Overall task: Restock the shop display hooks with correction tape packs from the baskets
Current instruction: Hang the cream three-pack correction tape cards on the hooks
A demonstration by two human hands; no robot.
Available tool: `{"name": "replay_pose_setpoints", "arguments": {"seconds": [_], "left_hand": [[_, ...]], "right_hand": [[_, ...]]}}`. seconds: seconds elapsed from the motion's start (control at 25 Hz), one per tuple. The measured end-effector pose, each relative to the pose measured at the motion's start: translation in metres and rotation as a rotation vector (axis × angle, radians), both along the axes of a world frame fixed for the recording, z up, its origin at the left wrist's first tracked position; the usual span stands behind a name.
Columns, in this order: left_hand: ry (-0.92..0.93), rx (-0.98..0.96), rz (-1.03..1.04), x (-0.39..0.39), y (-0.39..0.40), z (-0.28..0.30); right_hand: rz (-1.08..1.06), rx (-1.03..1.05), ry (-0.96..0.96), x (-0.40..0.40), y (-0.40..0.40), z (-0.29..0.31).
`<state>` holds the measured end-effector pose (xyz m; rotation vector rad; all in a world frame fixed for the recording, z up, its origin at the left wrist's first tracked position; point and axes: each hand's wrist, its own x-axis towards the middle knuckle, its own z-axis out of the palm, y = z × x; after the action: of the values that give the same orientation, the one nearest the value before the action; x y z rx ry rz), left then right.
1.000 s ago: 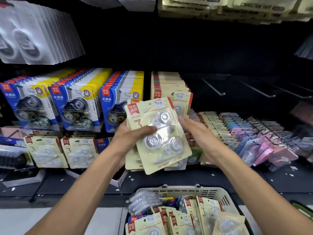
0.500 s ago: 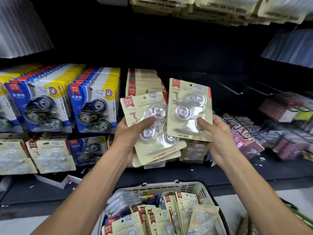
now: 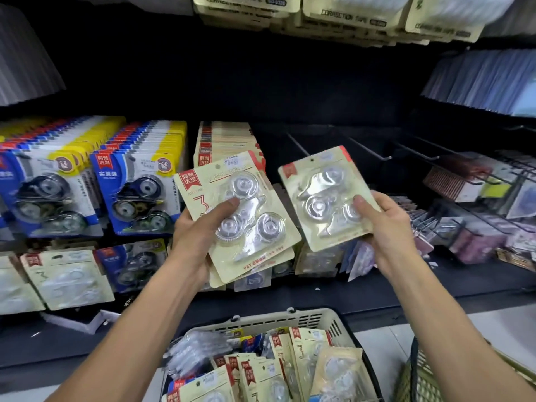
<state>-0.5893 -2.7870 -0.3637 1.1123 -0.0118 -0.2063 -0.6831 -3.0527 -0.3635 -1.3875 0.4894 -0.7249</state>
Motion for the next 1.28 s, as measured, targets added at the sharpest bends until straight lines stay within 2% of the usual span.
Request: {"name": "replay_pose_setpoints", "arguments": {"seconds": [0.32, 0.48, 0.52, 0.68, 0.76, 0.92, 1.08, 1.16, 1.28], "left_hand": [[-0.012, 0.034, -0.009, -0.002, -0.004, -0.003], [-0.011, 0.040, -0.018, -0.003, -0.006, -0.003], [-0.012, 0.040, -0.023, -0.004, -0.006, -0.003], [-0.006, 0.039, -0.033, -0.003, -0.006, -0.003], [0.003, 0.034, -0.036, -0.003, -0.008, -0.004], [0.009, 0.034, -0.036, -0.003, -0.012, -0.005], [0.013, 0.030, -0.032, -0.008, -0.021, -0.006], [0.017, 0.022, -0.057, -0.011, -0.022, -0.005], [0.038, -0.009, -0.103, -0.010, -0.019, -0.003]], "right_hand": [[-0.132, 0.059, 0.030, 0.008, 0.010, 0.000], [-0.309, -0.264, 0.239, 0.015, 0.011, -0.008], [-0.300, -0.276, 0.254, 0.018, 0.009, -0.011], [0.012, 0.091, 0.185, 0.025, 0.005, -0.014], [0.172, 0.158, 0.193, 0.024, 0.003, -0.016], [0.243, -0.138, 0.283, 0.020, 0.020, -0.011], [0.504, -0.300, 0.237, 0.013, 0.060, 0.001], [0.513, -0.295, 0.215, 0.015, 0.067, -0.001], [0.435, -0.092, 0.125, 0.015, 0.061, -0.003]]}}
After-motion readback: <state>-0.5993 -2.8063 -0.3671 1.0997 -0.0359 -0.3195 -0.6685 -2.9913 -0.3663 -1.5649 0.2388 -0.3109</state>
